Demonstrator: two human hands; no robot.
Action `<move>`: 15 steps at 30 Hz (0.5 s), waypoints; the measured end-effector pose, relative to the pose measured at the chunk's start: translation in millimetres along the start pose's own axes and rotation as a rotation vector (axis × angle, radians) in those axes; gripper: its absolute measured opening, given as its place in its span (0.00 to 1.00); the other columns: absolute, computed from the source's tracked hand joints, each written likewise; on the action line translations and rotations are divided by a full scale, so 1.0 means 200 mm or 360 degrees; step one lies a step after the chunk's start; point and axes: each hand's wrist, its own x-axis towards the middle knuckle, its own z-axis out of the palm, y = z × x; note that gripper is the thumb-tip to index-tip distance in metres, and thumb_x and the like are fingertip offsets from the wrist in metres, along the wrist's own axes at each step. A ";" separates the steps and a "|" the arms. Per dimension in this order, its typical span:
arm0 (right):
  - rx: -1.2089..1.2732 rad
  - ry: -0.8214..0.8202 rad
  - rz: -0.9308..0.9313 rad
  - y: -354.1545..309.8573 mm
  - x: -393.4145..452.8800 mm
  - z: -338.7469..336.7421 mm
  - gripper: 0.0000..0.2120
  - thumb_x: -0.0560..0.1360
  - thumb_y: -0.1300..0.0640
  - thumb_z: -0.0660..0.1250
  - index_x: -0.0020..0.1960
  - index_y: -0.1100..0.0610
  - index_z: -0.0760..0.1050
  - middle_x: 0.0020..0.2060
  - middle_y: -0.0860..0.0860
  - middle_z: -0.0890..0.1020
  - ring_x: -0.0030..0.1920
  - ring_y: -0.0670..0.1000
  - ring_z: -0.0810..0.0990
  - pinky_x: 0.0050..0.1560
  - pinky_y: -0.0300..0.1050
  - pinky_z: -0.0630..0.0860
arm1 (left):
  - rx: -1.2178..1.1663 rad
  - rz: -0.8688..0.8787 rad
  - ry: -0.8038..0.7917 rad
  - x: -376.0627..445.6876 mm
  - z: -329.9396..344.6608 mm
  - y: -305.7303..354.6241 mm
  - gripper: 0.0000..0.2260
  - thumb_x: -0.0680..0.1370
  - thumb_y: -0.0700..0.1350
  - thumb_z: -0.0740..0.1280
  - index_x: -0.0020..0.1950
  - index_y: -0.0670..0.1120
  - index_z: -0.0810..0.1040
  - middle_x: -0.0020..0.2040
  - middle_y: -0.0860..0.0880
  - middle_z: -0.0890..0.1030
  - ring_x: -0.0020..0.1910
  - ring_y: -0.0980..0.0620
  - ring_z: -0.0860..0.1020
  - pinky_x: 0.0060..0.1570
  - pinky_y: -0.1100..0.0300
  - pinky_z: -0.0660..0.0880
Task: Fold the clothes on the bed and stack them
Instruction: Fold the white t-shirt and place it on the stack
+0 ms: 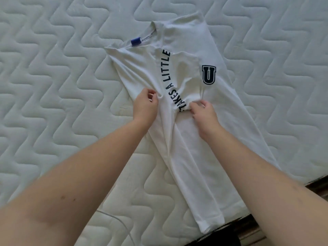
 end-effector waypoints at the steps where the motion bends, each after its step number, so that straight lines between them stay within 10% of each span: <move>1: 0.0076 0.0039 0.0075 -0.04 0.04 0.04 0.12 0.75 0.56 0.70 0.55 0.51 0.70 0.48 0.49 0.80 0.51 0.49 0.79 0.53 0.44 0.75 | -0.0002 -0.0020 0.0044 0.06 -0.02 0.00 0.08 0.81 0.47 0.62 0.57 0.49 0.76 0.46 0.56 0.78 0.45 0.54 0.77 0.36 0.72 0.67; 5: 0.0390 0.0140 0.0440 -0.15 0.14 0.16 0.05 0.75 0.60 0.72 0.43 0.57 0.75 0.36 0.51 0.80 0.30 0.46 0.79 0.28 0.36 0.73 | 0.0028 -0.0095 0.0058 0.29 -0.09 0.01 0.12 0.80 0.44 0.62 0.62 0.46 0.78 0.52 0.52 0.80 0.48 0.55 0.76 0.42 0.71 0.69; 8: 0.0409 0.0109 0.0624 -0.17 0.15 0.21 0.05 0.73 0.60 0.74 0.44 0.56 0.77 0.37 0.50 0.82 0.33 0.48 0.80 0.36 0.41 0.78 | -0.0152 -0.0198 -0.0049 0.45 -0.09 0.04 0.13 0.79 0.41 0.62 0.63 0.45 0.78 0.54 0.47 0.82 0.52 0.49 0.80 0.54 0.57 0.76; 15: -0.0136 -0.0369 -0.0665 -0.20 0.08 0.25 0.16 0.71 0.70 0.65 0.43 0.48 0.73 0.40 0.43 0.77 0.36 0.38 0.75 0.40 0.32 0.70 | -0.0229 -0.0660 -0.0528 0.71 -0.15 0.19 0.09 0.82 0.50 0.60 0.56 0.47 0.74 0.44 0.46 0.78 0.33 0.53 0.79 0.29 0.64 0.76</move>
